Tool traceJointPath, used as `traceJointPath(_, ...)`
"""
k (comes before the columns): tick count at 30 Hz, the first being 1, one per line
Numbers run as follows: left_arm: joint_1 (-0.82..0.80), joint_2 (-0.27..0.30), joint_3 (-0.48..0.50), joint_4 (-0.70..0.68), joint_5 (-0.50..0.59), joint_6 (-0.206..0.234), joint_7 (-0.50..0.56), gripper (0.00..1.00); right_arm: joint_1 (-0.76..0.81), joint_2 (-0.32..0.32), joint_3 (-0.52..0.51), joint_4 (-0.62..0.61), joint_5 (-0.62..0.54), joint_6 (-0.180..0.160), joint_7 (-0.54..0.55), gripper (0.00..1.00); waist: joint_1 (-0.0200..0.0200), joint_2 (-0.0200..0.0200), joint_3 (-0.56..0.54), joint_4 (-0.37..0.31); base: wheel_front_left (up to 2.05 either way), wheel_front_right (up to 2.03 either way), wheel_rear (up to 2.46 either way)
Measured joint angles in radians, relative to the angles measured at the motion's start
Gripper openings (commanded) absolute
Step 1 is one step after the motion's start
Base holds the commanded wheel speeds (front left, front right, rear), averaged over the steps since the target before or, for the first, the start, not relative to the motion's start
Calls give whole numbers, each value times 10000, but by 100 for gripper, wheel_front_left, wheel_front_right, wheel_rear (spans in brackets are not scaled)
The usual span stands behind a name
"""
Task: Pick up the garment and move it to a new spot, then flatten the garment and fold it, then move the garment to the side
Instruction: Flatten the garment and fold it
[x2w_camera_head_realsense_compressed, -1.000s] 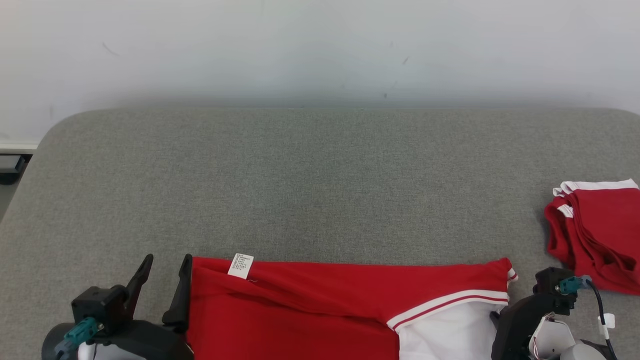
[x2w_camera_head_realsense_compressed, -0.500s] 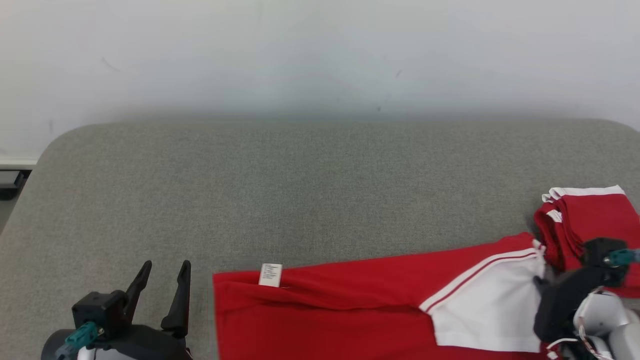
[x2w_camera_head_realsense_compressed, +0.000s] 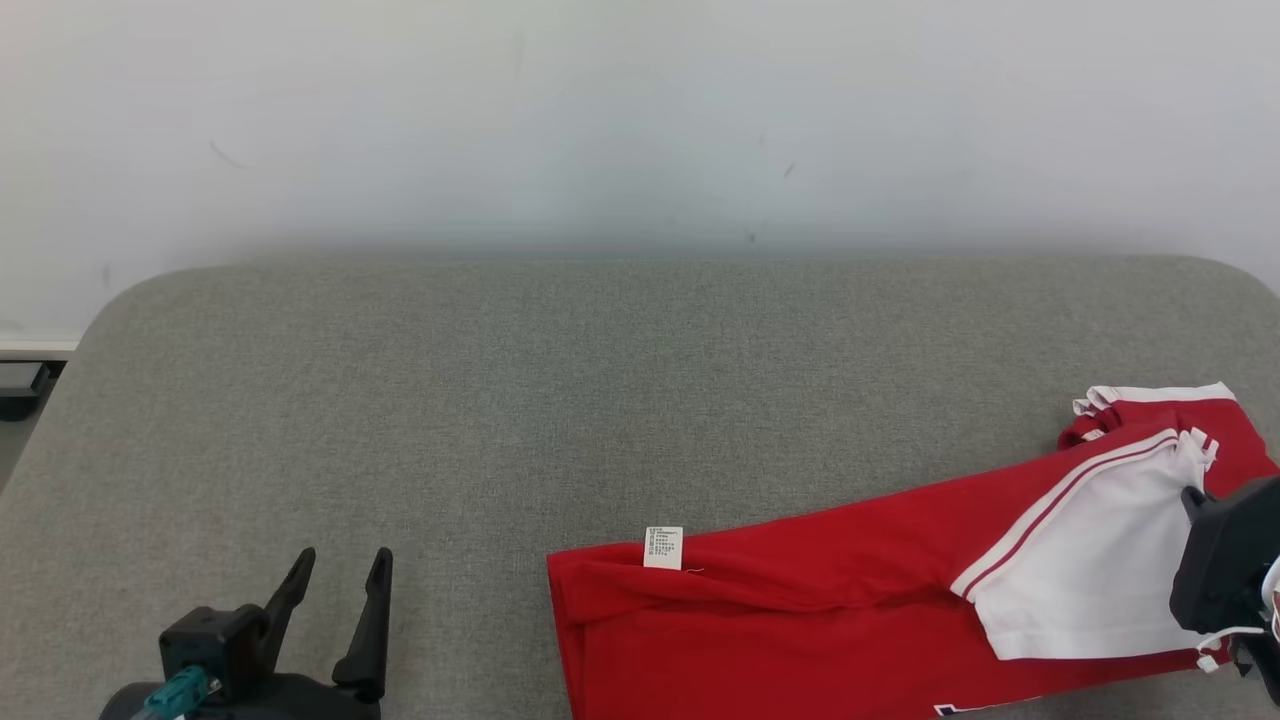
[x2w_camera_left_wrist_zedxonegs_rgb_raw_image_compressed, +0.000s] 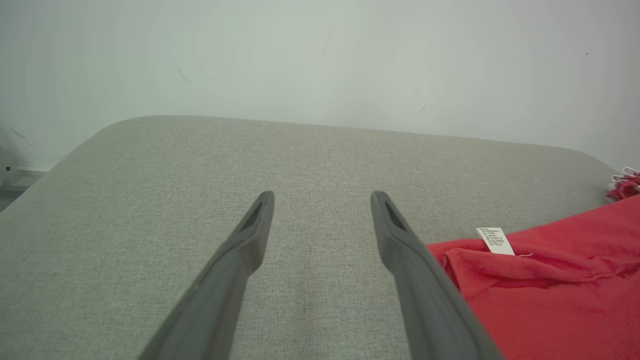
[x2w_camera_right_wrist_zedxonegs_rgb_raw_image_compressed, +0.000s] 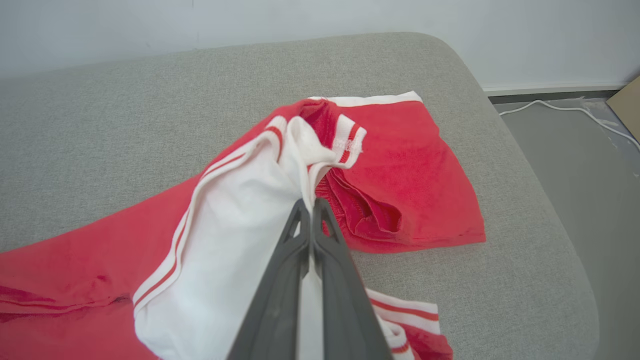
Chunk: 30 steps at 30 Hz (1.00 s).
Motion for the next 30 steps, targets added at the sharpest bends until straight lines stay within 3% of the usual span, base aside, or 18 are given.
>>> traceJointPath(4, 12, -6, -104, -10, 0, -4, 2, 100, -28, 4, 249, -529, -194, -2, 460, 0, 0, 0, -16, 30, 0, 0, 0)
traceJointPath(14, 21, -71, -169, -33, 0, -10, 8, 100, -526, 779, 2418, -1682, -278, 169, 1592, 0, 0, 0, 85, 134, 0, 0, 0)
traceJointPath(19, -20, -117, -209, -31, 0, -94, 65, 100, -1136, 1404, 3496, -1647, -265, 441, 2071, 0, 0, 0, 195, 167, 0, 0, 0)
traceJointPath(30, -233, -221, -268, 6, 0, -100, 90, 100, -1717, 2623, 5016, -723, -157, 589, 2648, 0, 0, 0, 482, 304, 0, 0, 0)
